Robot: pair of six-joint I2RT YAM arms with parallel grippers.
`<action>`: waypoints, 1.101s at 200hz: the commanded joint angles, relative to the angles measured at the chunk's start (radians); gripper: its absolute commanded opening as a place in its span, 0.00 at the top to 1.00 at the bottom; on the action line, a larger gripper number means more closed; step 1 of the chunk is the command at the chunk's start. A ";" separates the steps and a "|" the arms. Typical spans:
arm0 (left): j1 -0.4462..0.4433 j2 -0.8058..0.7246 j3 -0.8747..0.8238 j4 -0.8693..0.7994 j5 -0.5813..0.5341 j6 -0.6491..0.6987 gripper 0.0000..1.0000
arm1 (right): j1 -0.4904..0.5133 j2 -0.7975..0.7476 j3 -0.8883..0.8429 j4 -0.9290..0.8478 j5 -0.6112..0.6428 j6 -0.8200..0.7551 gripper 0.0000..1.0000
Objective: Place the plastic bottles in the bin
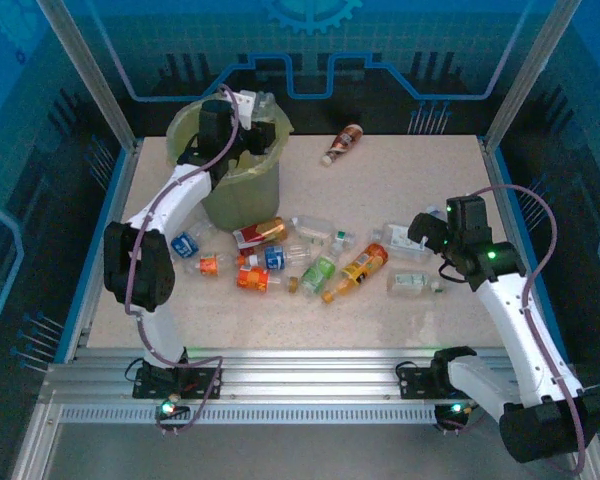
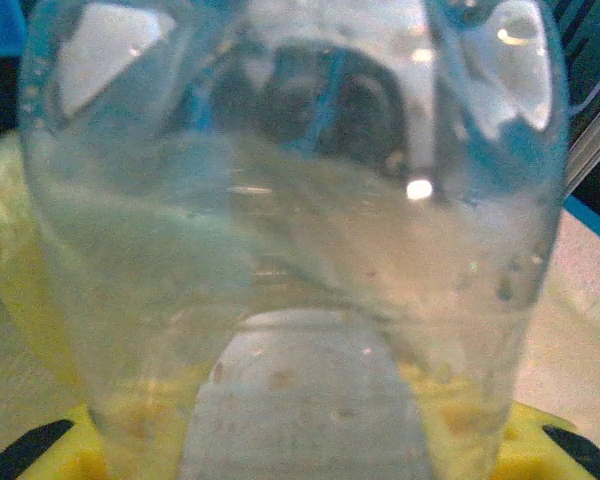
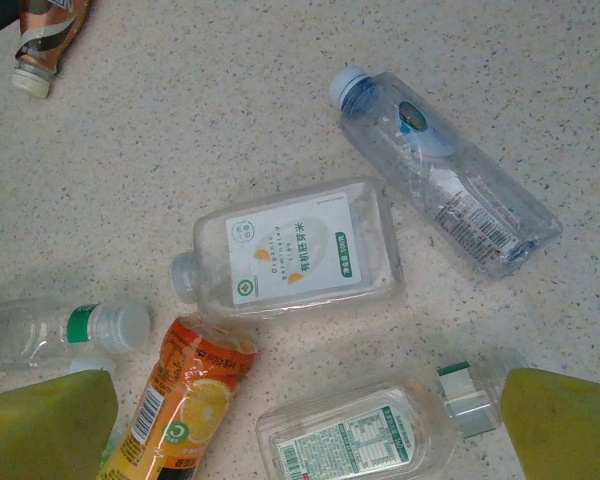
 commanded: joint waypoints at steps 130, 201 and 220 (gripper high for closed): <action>0.004 -0.047 -0.044 -0.016 -0.008 -0.021 0.20 | 0.000 0.039 -0.071 -0.022 0.044 0.058 0.00; 0.022 -0.143 -0.027 -0.087 -0.129 -0.133 0.12 | -0.043 0.110 -0.051 -0.089 0.090 0.005 0.00; 0.038 -0.184 -0.019 -0.134 -0.169 -0.187 0.07 | -0.125 0.135 -0.038 -0.096 0.032 -0.066 0.00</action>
